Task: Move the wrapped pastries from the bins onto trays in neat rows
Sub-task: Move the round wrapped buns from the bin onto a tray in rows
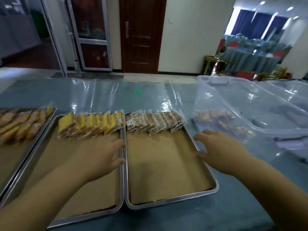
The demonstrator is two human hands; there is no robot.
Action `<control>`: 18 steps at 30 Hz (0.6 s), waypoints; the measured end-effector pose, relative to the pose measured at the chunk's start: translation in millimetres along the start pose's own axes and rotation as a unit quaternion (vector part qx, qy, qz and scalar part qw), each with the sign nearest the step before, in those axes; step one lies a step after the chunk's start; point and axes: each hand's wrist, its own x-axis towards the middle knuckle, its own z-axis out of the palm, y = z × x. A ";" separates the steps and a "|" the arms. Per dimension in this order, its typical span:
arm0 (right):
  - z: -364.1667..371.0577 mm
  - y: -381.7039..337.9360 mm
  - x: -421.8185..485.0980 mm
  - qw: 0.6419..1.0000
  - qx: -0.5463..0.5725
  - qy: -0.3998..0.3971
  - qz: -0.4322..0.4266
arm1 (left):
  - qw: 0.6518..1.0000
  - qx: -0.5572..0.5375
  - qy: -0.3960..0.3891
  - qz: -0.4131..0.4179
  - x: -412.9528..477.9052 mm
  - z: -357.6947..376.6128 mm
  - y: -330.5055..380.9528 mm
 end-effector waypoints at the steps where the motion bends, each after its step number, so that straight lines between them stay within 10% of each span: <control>1: -7.0 13.3 3.3 1.000 -0.014 0.011 -0.007 | 1.000 0.013 0.014 0.014 13.1 -4.2 8.2; 18: -46.9 265.0 75.4 0.998 -0.030 0.062 -0.011 | 0.982 0.037 0.110 0.146 237.7 -67.1 177.3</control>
